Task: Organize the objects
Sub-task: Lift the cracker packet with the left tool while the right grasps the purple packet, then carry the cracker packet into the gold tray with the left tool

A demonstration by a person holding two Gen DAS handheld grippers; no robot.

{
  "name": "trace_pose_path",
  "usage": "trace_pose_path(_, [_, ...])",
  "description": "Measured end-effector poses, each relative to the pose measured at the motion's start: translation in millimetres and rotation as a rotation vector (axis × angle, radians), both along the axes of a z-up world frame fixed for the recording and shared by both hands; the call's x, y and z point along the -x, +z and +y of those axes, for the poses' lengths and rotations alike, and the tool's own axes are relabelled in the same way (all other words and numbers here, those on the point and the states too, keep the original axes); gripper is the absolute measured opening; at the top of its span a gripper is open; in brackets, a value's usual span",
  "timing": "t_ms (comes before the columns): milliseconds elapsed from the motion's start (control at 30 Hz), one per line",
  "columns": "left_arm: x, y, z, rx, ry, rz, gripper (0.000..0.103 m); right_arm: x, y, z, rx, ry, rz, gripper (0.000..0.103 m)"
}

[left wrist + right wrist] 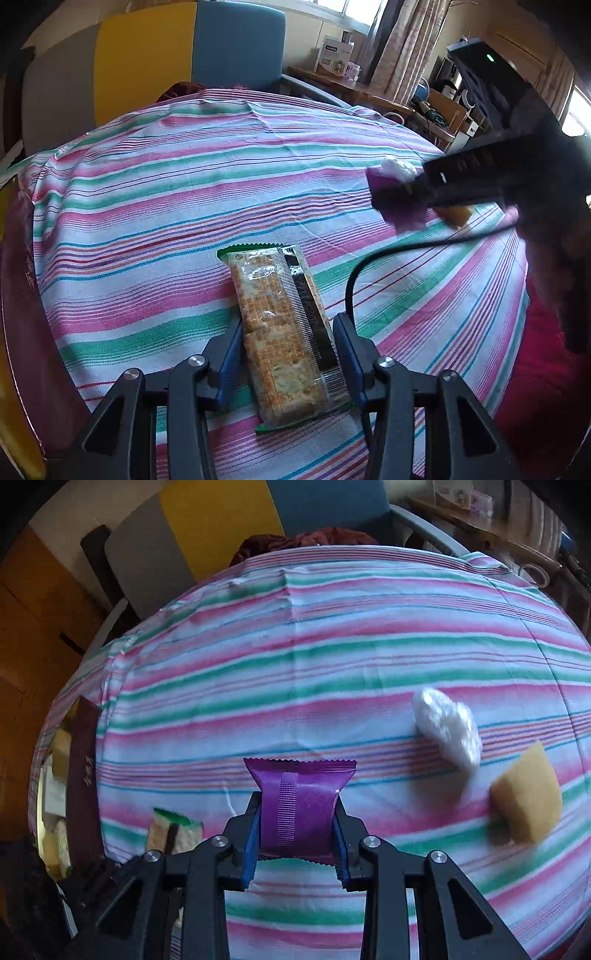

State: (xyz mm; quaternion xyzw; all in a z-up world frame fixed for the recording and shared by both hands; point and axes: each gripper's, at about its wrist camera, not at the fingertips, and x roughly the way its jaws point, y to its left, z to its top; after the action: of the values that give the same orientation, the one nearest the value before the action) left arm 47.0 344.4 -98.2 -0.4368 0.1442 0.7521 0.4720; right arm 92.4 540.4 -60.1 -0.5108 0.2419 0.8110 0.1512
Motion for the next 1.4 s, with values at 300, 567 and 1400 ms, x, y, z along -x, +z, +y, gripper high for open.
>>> trace_pose_path(300, [-4.2, 2.3, -6.1, 0.021, -0.005, 0.016, 0.047, -16.0, -25.1, -0.2, -0.117, -0.027, -0.085, 0.033])
trace_pose_path(567, [-5.1, 6.5, -11.7, 0.045, 0.033, 0.041, 0.047, -12.5, -27.8, -1.4, -0.17, 0.015, -0.098, 0.033])
trace_pose_path(1400, [-22.2, 79.3, -45.3, -0.066, 0.098, 0.188, 0.047, -9.2, -33.3, -13.3, -0.267, 0.064, -0.117, 0.034])
